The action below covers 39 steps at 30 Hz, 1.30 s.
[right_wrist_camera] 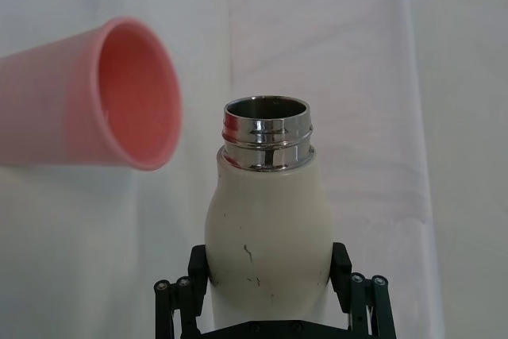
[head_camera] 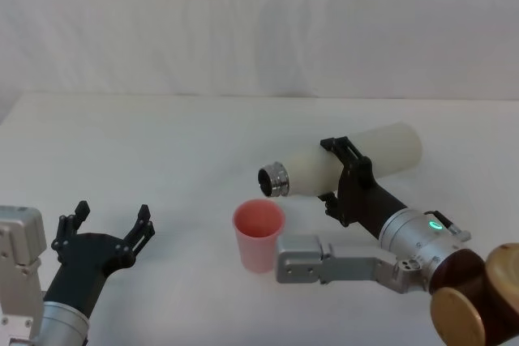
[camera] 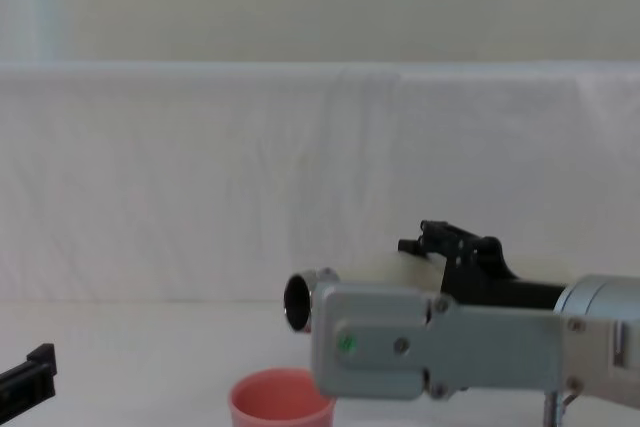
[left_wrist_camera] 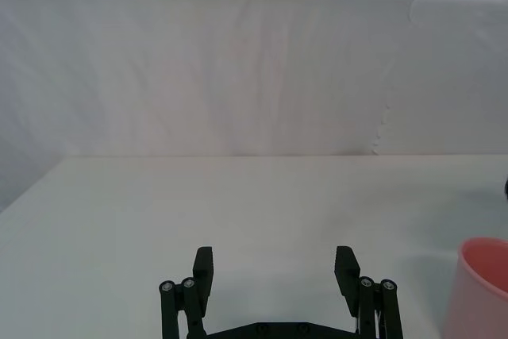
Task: Grasp the thermos with one hand and pour water into the cup lid.
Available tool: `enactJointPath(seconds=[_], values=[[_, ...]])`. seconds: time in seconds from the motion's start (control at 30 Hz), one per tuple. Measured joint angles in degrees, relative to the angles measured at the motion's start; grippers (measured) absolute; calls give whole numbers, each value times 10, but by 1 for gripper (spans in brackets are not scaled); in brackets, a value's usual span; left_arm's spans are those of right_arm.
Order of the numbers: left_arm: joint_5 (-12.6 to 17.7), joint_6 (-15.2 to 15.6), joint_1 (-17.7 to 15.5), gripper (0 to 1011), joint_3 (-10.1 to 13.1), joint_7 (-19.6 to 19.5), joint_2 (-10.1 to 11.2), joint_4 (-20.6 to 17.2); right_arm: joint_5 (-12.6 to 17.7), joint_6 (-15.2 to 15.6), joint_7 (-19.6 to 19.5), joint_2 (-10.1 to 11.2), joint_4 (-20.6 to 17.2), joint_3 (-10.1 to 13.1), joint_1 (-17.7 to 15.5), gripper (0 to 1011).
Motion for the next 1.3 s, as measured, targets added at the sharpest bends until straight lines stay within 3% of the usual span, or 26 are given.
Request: enactJointPath(seconds=[0.6,0.83,1.3], values=[[0,0,0,1001,0,0,0,0,111,-9,-21,2,-80,79,-74,947],[0,0,0,1001,0,0,0,0,176,-20,-31,-15,-94,120,-103,947],[0,0,0,1001,0,0,0,0,285,-40,-37,-56,-93,170,-124,947]])
